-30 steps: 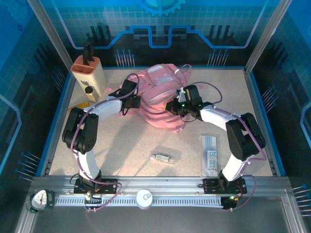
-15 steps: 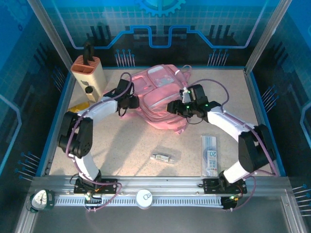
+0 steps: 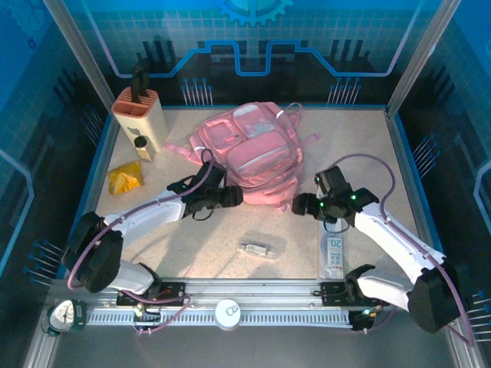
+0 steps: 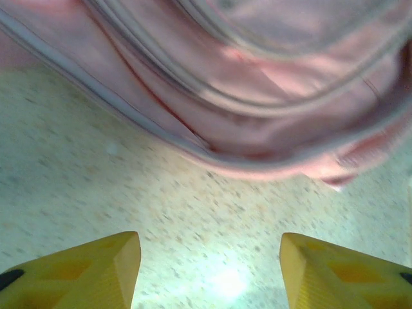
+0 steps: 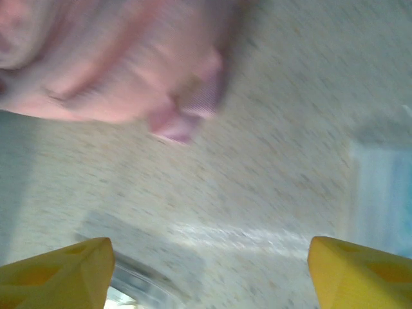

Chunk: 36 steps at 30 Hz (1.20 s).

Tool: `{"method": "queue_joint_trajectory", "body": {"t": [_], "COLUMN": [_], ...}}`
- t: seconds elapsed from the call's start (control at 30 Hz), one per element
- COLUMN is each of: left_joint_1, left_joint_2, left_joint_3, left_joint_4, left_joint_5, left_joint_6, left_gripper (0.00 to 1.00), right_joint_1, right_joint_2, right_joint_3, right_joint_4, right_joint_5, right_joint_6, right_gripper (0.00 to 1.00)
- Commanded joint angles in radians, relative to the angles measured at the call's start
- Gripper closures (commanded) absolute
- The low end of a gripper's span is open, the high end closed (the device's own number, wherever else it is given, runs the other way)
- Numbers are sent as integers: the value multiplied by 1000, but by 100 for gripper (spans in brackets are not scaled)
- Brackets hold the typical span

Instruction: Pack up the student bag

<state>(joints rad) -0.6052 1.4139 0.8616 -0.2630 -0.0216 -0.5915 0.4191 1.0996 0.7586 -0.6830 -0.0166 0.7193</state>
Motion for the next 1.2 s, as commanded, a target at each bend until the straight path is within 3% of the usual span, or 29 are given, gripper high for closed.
{"method": "queue_joint_trajectory", "body": {"t": [0.0, 0.2, 0.6, 0.9, 1.17], "left_joint_1": [-48, -106, -128, -130, -144], "left_joint_2": [-65, -87, -43, -47, -66], "left_joint_3": [-41, -104, -90, -84, -76], "left_joint_4": [52, 128, 150, 136, 123], "left_joint_5": [-18, -17, -26, -38, -42], "left_joint_6": [-108, -171, -187, -194, -206], "left_gripper": [40, 38, 39, 41, 42], "right_joint_1": [12, 14, 51, 91, 65], "right_joint_2": [-58, -46, 111, 228, 214], "right_joint_3": [-86, -198, -229, -155, -103], "right_joint_4": [-92, 13, 294, 593, 535], "right_joint_5": [82, 58, -30, -72, -83], "right_joint_6": [91, 137, 188, 262, 209], "right_gripper": [16, 9, 2, 7, 12]}}
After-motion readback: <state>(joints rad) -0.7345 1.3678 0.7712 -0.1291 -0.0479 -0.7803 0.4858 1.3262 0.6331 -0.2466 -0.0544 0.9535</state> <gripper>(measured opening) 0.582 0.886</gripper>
